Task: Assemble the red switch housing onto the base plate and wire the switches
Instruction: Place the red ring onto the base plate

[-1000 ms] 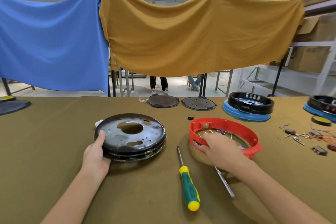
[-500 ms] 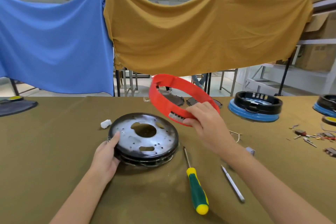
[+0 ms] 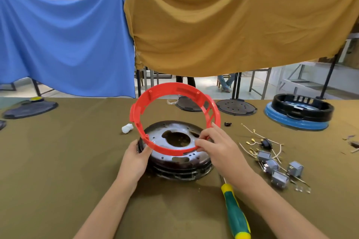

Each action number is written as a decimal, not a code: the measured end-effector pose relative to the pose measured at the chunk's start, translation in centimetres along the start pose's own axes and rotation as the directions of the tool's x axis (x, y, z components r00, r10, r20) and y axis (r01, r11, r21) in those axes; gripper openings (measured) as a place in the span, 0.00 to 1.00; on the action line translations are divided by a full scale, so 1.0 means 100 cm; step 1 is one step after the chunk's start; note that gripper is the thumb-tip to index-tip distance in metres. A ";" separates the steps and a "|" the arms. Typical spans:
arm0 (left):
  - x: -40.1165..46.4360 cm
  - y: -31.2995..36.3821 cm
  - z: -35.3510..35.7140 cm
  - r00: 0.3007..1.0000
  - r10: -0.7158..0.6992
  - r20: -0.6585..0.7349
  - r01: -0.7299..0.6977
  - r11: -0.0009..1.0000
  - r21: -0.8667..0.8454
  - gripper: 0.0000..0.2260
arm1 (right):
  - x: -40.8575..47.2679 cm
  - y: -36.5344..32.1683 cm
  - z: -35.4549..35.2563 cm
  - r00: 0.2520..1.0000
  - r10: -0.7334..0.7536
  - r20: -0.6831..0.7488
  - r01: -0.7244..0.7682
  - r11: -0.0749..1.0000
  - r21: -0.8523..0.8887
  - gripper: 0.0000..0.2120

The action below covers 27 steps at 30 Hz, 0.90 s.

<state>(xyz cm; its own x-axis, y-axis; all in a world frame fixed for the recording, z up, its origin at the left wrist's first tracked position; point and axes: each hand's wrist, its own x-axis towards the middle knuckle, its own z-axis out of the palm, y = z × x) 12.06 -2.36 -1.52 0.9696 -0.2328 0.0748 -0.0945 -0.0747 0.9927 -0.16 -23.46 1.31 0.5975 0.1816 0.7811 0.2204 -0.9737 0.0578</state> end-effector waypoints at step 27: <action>-0.001 0.010 0.007 0.979 0.202 -0.013 -0.202 0.979 0.001 0.14 | 0.015 -0.004 -0.003 0.658 0.590 0.467 -0.231 -0.432 0.872 0.10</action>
<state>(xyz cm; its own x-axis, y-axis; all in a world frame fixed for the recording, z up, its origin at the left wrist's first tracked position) 11.75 -3.13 -0.61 0.9335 -0.2304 0.2748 -0.2883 -0.0267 0.9572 0.36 -22.83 2.64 0.8835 -0.3911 0.2578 0.4388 0.4984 -0.7477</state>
